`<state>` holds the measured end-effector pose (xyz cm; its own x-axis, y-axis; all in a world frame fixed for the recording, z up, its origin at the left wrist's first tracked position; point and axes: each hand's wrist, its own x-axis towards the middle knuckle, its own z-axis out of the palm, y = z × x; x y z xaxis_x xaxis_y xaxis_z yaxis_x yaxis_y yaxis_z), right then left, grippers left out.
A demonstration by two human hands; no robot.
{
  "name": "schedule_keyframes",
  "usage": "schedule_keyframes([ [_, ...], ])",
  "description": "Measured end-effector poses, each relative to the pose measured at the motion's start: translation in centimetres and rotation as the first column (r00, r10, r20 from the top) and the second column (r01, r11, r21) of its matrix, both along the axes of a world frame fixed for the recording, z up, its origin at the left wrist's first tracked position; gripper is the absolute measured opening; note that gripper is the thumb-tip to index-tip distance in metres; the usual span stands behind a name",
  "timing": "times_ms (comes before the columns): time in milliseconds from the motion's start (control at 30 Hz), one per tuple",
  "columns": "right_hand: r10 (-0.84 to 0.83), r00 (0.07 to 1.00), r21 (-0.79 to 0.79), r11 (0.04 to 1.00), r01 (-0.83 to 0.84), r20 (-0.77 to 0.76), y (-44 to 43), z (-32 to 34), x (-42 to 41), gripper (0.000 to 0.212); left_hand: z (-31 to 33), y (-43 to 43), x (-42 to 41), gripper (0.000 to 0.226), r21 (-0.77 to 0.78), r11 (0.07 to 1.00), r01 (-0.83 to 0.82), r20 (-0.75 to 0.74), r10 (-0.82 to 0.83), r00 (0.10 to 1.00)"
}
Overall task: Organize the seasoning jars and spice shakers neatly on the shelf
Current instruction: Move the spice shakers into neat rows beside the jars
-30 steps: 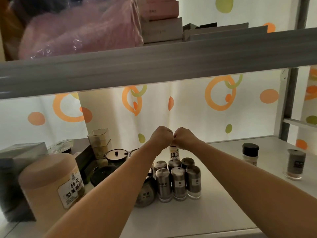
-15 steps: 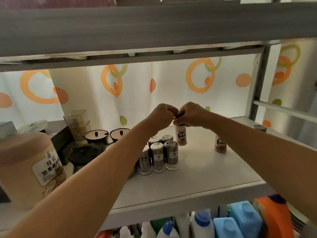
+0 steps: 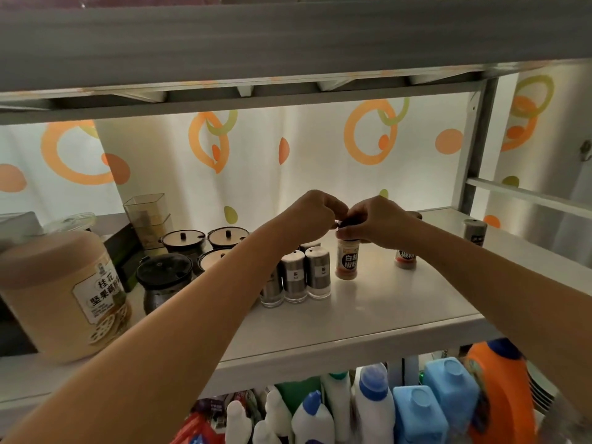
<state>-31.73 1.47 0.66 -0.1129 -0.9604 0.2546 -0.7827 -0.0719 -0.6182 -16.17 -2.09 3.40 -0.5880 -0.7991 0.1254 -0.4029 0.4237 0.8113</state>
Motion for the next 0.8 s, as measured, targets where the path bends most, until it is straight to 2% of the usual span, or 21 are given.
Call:
schedule_keyframes([
  [200, 0.024, 1.0, 0.012, 1.0, -0.024, 0.011, 1.5, -0.4, 0.5, 0.025, -0.2, 0.8, 0.9, 0.047, 0.03, 0.999, 0.035, 0.005, -0.035, 0.999],
  [467, 0.037, 0.999, 0.033, 0.999, -0.037, -0.003, 2.0, -0.7, 1.5, 0.029, -0.5, 0.8, 1.7, 0.049, -0.029, 0.999, 0.019, 0.117, -0.016, 0.993],
  [633, 0.055, 0.994, -0.008, 0.998, -0.054, 0.091, 2.4, -2.1, 2.1, 0.041, -0.7, 1.2, 1.9, 0.05, -0.04, 0.999, -0.003, 0.094, 0.007, 0.996],
  [700, 0.068, 0.988, -0.013, 0.998, -0.067, 0.135, 2.8, -3.4, 2.0, 0.039, -0.8, 1.4, 1.9, 0.048, -0.034, 0.999, -0.02, 0.076, 0.022, 0.997],
  [800, 0.017, 0.969, 0.036, 0.999, -0.027, 0.247, 3.4, -5.5, 1.7, 0.049, -0.8, 1.4, 1.9, 0.047, -0.052, 0.999, -0.017, 0.083, 0.021, 0.996],
])
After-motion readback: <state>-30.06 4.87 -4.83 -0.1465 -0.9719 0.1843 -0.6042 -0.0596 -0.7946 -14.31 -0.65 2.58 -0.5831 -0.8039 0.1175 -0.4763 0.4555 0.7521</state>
